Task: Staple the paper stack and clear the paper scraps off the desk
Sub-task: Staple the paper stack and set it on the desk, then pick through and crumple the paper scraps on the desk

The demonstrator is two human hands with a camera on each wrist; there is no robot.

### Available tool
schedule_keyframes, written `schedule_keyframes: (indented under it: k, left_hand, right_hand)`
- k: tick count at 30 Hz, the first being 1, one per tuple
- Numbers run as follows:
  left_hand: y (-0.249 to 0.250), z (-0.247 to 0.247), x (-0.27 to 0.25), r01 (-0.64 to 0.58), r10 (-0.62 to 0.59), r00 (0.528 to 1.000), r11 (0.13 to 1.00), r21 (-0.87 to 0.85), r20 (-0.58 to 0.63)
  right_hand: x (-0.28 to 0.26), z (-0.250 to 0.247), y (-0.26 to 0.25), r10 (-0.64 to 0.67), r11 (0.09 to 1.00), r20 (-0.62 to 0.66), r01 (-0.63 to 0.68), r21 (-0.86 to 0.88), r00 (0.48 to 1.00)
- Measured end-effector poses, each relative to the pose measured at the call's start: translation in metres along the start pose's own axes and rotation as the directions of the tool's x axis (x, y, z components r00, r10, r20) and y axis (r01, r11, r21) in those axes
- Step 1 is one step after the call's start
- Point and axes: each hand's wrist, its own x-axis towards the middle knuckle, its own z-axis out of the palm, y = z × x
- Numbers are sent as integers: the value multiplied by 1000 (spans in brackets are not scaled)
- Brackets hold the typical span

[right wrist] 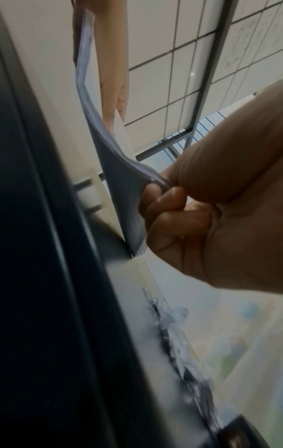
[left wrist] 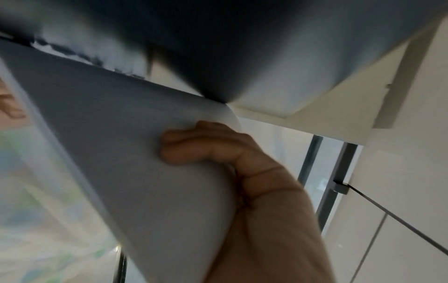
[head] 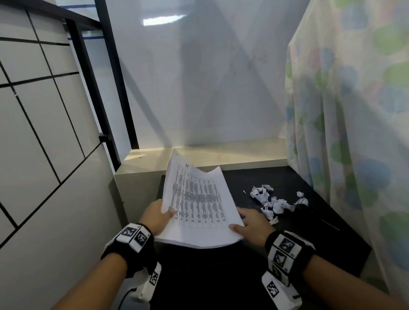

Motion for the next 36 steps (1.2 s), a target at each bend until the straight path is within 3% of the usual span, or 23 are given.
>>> schedule_keyframes:
  k: [6,11,17,22,26,29,32,36]
  left_hand:
    - [-21,8,-5,116,-121,989,991,59,84]
    - [-26,6,-1,203,-207,975,978,58,80]
    - [-27,-3,-4,146,-194,966,955,260,169]
    - [-18,2,-10,230,-314,942,863,450,121]
    - [-7,2,-18,205,-313,944,807,553,108]
    - [11,-1,-19,138,-241,963,824,549,121]
    - [42,1,-15,-48,-61,980,855,517,192]
    - [88,23,-4,-279,132,926,872,402,355]
  right_hand:
    - [-3,12,1,82,985,81,-69,-158,993]
    - [-5,8,5,164,975,190,-129,-184,968]
    - [-2,12,-3,163,953,182,-106,-285,970]
    - [-4,12,-2,179,936,162,-118,-330,970]
    - [-8,3,-1,181,938,146,-125,-324,973]
    - [-5,-13,7,199,912,83,-153,-380,976]
    - [1,-37,14,156,897,-14,-148,-416,988]
    - [20,-67,21,88,819,-130,-146,-555,988]
